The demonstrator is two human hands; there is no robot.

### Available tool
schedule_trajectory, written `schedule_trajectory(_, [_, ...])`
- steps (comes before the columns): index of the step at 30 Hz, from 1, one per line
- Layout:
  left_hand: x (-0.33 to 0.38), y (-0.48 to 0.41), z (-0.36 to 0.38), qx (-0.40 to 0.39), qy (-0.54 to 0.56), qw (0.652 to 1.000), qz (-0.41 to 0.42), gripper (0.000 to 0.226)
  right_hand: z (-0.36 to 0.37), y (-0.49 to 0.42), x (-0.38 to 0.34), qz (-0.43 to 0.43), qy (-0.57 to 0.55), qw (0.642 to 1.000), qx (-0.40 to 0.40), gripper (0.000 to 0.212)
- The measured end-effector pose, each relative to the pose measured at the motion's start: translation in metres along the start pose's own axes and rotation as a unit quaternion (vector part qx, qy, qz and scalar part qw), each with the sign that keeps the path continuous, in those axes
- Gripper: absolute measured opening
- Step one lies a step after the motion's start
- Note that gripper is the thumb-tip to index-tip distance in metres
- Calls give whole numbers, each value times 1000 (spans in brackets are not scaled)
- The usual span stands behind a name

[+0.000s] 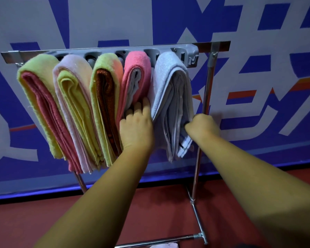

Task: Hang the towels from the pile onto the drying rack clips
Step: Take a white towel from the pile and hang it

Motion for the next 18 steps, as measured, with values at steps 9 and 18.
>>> schedule_trajectory(9, [4, 6, 21, -90, 369, 924, -41, 53, 29, 4, 10, -5, -47, 996, -77, 13])
schedule_trajectory(18, [8, 7, 36, -194, 571, 787, -126, 41, 34, 13, 8, -47, -160, 978, -124, 8])
Point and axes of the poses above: each hand's wrist, its own y-axis away from the middle knuckle, its own z-axis out of the palm, x = y × z, the point moved 3 cm from there along -y, towards the middle knuckle, and after that the axes turned 2 degrees about z, right-handed, at the moved point
